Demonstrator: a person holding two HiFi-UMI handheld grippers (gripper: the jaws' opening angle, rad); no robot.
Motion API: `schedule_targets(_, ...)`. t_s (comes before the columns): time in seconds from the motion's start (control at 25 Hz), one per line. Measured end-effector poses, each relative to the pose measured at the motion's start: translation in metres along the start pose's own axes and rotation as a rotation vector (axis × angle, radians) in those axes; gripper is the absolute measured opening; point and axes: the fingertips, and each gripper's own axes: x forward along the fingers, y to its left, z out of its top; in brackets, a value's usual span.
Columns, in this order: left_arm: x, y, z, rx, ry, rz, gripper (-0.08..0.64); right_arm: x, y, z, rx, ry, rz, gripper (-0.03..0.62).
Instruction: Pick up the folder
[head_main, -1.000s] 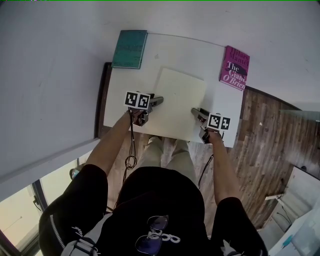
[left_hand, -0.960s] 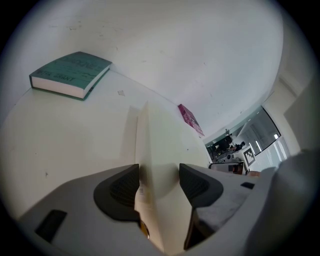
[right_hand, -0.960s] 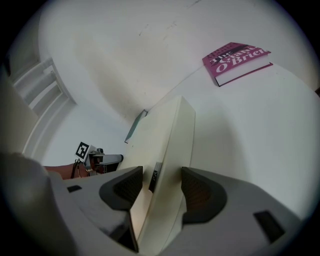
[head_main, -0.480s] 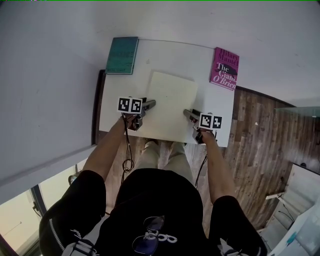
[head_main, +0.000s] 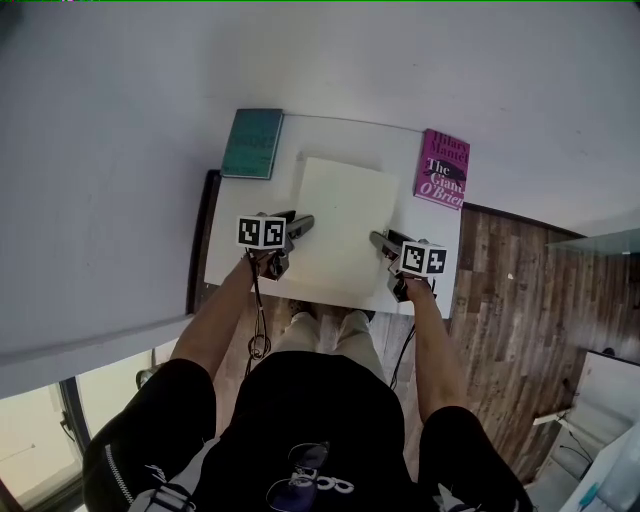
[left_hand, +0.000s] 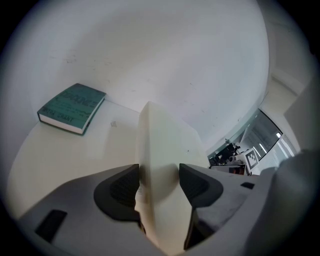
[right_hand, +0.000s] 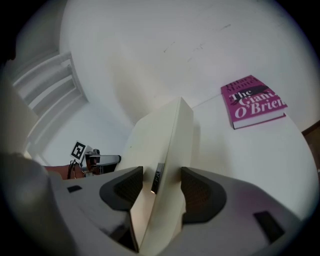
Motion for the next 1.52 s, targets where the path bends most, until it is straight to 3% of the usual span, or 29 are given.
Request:
schedule_targets(0.2,-0.020,-0.012,0.031,0.028,-0.093,0.003,0.265,-0.007,0.018,0.035,-0.069,-0.050,0.015,0.252)
schedule_targets(0.76,-0.077,-0.054,0.114,0.243,-0.283,0.036,0.265,-0.032,0.079,0.120,-0.312,-0.169,0.015,0.252)
schedule_targets(1.16,-0.133,-0.086,0.166,0.303,-0.457,0.031,0.264,-0.069,0.151,0.191,-0.544,-0.295,-0.005,0.252)
schedule_targets(1.52,-0.187,-0.105,0.198,0.391,-0.581,0.051,0.264,-0.089,0.206,0.218,-0.622,-0.396,0.016,0.252)
